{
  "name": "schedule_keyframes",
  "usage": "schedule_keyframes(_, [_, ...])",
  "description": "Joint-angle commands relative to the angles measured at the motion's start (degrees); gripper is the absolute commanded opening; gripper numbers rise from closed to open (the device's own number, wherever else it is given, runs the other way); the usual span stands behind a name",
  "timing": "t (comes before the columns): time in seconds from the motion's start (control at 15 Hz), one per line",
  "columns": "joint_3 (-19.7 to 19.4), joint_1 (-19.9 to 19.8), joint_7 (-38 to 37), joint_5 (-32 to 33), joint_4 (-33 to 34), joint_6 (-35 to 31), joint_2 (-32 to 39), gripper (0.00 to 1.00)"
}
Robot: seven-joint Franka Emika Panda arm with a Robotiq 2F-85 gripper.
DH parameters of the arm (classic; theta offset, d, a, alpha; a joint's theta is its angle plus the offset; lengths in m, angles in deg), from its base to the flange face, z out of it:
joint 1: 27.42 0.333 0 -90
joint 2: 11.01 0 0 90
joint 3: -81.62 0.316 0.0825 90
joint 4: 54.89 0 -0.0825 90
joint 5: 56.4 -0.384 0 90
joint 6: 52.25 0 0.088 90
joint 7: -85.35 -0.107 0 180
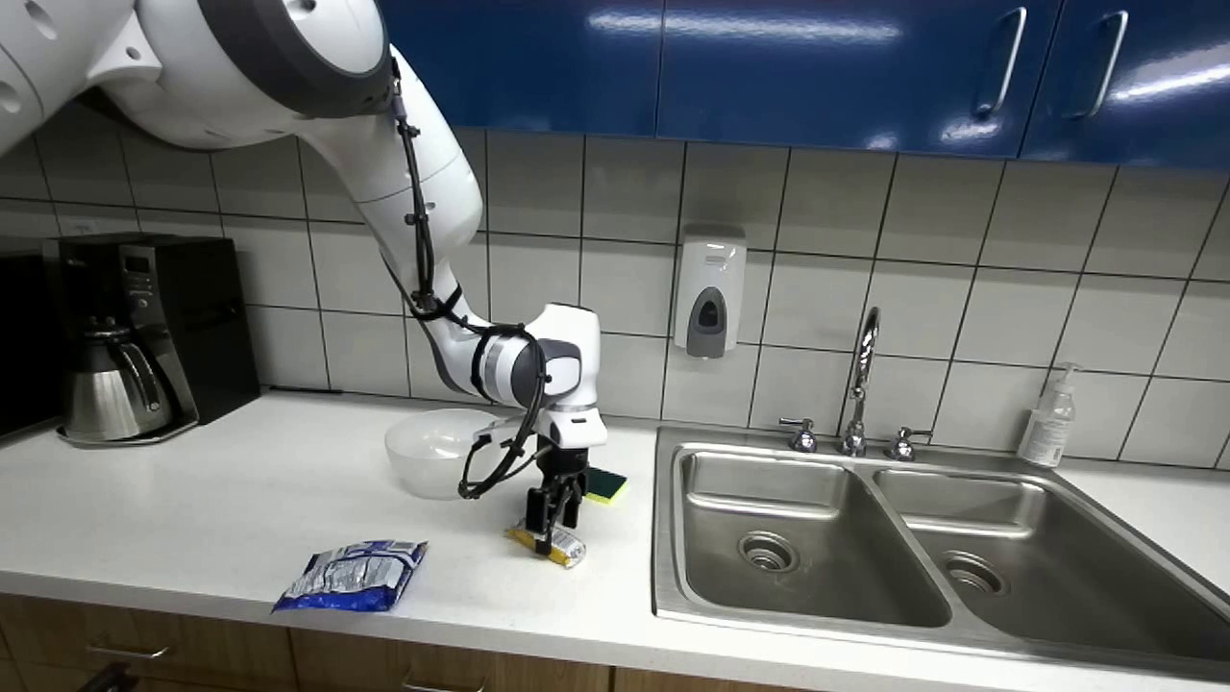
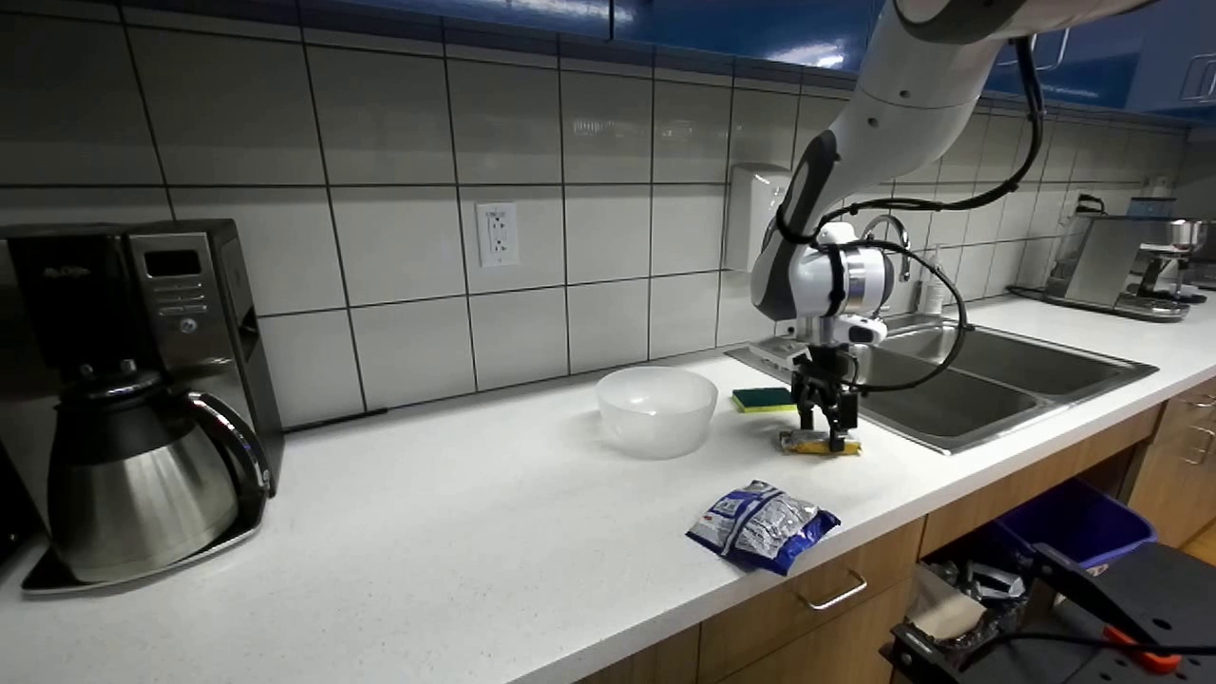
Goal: Put the orange packet in the bowl
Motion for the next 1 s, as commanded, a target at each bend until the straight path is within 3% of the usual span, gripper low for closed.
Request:
schedule_keyframes(0.0, [-0.4,0.4,-0.1,0.6,-0.2,-1.4,0.2,0.58])
schedule_keyframes(0.33, [-1.0,1.2,-0.2,1.3,-1.3,-2.1,-1.0,0.20])
schedule_keyframes(0.93, [-4.3,4.9,0.1,6.6,-5.8,-1.8,-7.2,0.19])
